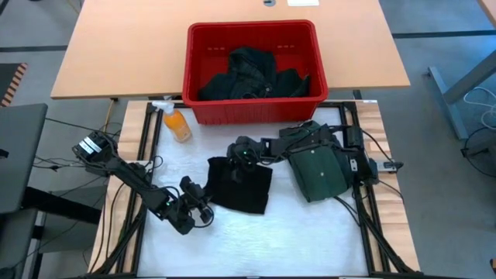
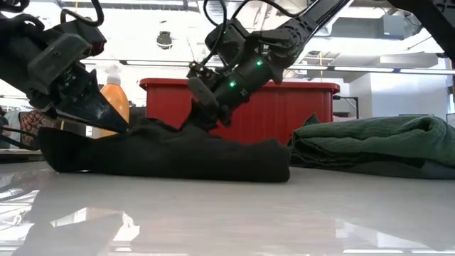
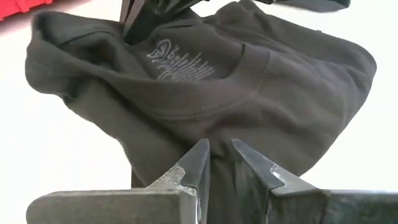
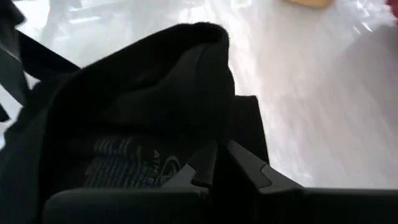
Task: Fold laundry
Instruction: Fold the black shirt
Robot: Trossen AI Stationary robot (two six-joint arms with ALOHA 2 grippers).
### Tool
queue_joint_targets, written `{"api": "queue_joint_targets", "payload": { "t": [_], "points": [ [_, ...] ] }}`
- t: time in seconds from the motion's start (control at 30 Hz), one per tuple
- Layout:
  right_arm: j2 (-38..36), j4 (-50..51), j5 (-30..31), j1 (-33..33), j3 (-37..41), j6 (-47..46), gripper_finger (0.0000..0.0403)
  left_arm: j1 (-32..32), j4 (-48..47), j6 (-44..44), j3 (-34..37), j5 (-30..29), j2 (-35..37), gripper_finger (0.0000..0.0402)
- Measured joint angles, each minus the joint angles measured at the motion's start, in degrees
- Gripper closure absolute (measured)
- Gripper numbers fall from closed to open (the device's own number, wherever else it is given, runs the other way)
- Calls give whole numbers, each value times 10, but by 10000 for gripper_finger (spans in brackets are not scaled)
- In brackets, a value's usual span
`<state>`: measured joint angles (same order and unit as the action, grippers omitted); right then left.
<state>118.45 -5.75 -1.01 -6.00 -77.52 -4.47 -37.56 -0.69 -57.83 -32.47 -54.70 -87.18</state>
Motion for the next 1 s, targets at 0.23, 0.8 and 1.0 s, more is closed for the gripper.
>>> {"api": "queue_joint_targets", "payload": {
  "t": [0.23,0.8,1.0],
  "points": [
    [-7,47,61,-2,0,28,336,0,-44,-49,0,16,0,349],
    [-123,155,71,6,56,20,167,-2,-132,-134,0,34,0,349],
    [-181,-75,72,36,242,-70,185,-15,-134,-132,0,26,0,349]
  ]
}}
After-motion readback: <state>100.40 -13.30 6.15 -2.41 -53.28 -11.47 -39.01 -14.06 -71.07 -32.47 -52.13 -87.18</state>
